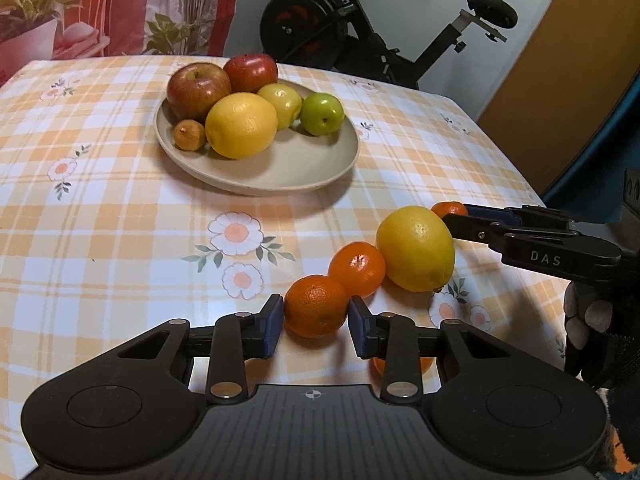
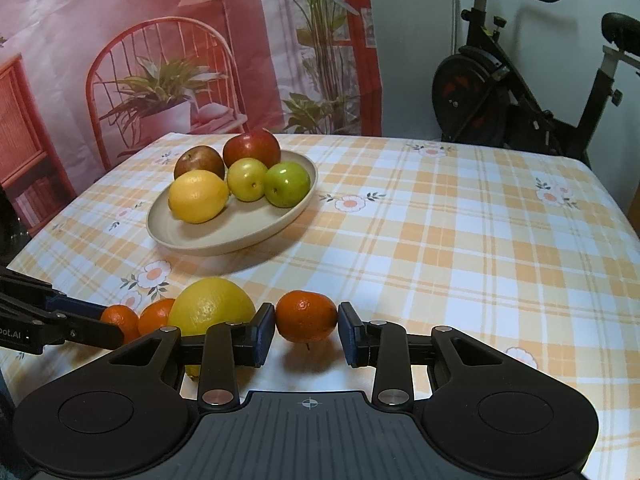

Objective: Organize fruits
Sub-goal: 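Carry both held fruits to the plate and set them down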

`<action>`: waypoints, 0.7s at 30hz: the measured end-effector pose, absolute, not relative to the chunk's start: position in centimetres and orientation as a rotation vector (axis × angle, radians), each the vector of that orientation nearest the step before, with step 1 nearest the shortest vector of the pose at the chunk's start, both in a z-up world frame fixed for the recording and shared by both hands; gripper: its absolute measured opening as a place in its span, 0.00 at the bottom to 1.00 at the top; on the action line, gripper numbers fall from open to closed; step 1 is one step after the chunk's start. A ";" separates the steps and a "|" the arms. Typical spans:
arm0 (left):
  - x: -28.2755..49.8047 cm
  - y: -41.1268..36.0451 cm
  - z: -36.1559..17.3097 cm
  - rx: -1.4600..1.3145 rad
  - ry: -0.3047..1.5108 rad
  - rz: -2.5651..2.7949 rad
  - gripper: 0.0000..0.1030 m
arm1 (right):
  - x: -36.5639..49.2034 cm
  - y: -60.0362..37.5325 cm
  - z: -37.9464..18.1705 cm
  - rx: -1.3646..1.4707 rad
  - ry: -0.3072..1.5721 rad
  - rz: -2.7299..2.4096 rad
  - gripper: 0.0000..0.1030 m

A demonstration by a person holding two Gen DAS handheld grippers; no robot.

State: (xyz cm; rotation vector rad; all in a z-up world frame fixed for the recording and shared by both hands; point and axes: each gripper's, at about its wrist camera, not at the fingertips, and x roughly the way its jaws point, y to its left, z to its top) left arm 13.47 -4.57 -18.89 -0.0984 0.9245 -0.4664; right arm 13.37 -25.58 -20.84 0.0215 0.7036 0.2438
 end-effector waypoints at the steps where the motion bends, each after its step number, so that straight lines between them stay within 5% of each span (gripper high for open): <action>1: 13.5 -4.4 -18.7 -0.106 0.918 -0.464 0.36 | 13.4 -25.6 -20.7 0.019 0.700 0.245 0.31; 21: 19.0 -2.1 -14.8 -0.064 0.753 -0.313 0.36 | 18.3 -23.4 -17.0 -0.071 0.628 0.313 0.31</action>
